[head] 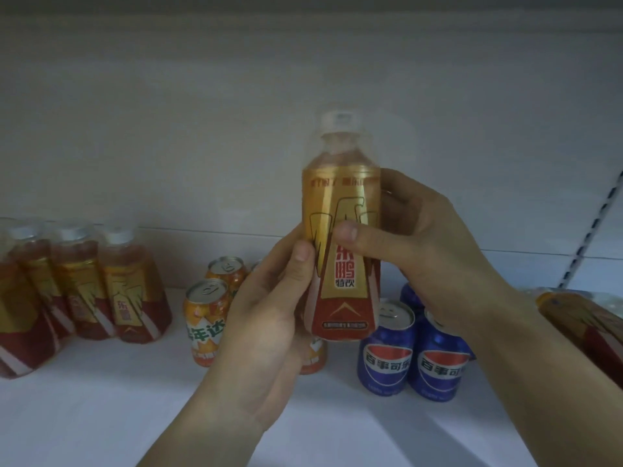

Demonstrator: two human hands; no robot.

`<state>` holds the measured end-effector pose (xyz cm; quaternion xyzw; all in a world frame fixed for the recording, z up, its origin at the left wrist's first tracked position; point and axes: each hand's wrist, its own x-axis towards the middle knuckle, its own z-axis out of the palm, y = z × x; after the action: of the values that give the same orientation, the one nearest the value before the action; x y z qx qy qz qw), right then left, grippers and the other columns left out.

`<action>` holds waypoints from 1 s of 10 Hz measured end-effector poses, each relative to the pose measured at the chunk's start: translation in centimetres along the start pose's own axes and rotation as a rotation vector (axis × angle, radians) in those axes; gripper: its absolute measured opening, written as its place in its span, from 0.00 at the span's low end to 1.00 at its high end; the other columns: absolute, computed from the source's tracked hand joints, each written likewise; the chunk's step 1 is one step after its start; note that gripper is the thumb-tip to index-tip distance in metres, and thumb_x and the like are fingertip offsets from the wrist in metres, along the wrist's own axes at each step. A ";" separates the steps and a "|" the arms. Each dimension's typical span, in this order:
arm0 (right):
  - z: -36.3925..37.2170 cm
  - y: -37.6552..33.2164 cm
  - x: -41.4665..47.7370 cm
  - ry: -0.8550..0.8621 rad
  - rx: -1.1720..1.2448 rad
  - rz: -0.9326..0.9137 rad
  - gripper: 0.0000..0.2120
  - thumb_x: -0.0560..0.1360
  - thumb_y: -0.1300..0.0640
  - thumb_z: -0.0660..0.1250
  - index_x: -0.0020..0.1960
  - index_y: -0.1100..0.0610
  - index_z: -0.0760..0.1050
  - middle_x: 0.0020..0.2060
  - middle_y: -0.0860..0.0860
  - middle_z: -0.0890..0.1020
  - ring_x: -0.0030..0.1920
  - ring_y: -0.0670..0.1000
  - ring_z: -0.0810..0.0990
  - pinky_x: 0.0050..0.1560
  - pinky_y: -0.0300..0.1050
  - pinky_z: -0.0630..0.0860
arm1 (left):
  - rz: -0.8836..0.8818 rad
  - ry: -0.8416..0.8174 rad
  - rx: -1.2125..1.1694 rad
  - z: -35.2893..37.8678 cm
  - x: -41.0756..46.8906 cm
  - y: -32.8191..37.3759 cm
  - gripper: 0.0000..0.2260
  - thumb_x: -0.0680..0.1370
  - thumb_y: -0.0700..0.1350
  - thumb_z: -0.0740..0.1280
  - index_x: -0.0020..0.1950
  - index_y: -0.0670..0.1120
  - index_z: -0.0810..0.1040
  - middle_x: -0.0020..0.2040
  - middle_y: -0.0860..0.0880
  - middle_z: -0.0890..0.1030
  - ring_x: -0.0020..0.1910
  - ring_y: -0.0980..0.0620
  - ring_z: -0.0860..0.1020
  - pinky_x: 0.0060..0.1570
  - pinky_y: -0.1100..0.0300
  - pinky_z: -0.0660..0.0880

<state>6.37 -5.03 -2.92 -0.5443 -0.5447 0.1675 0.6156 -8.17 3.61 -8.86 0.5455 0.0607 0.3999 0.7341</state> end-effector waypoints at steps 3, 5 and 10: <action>1.2 -1.6 -0.7 0.093 -0.240 -0.309 0.39 0.65 0.59 0.85 0.71 0.50 0.71 0.61 0.43 0.83 0.63 0.47 0.82 0.58 0.46 0.82 | 0.092 0.078 0.065 -0.3 -0.1 0.6 0.14 0.81 0.44 0.67 0.66 0.45 0.79 0.59 0.45 0.85 0.59 0.46 0.83 0.61 0.45 0.76; 2.8 -2.3 -1.6 0.075 -0.450 -0.432 0.46 0.63 0.61 0.84 0.73 0.39 0.66 0.65 0.31 0.76 0.67 0.39 0.77 0.63 0.34 0.75 | 0.281 -0.048 0.282 -1.7 -0.2 0.9 0.23 0.75 0.30 0.69 0.68 0.43 0.74 0.62 0.45 0.83 0.65 0.45 0.79 0.59 0.52 0.79; 6.6 -7.4 1.4 -0.193 -0.252 -0.201 0.42 0.69 0.46 0.80 0.76 0.35 0.61 0.61 0.43 0.83 0.60 0.43 0.83 0.55 0.44 0.84 | 0.397 0.000 0.383 -5.4 -2.6 4.8 0.35 0.74 0.43 0.75 0.77 0.42 0.64 0.63 0.51 0.83 0.63 0.53 0.81 0.57 0.66 0.76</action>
<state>-1.64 -3.23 2.83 -0.5412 -0.6696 0.0869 0.5012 -15.27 6.37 -7.85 0.6755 0.0273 0.5171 0.5249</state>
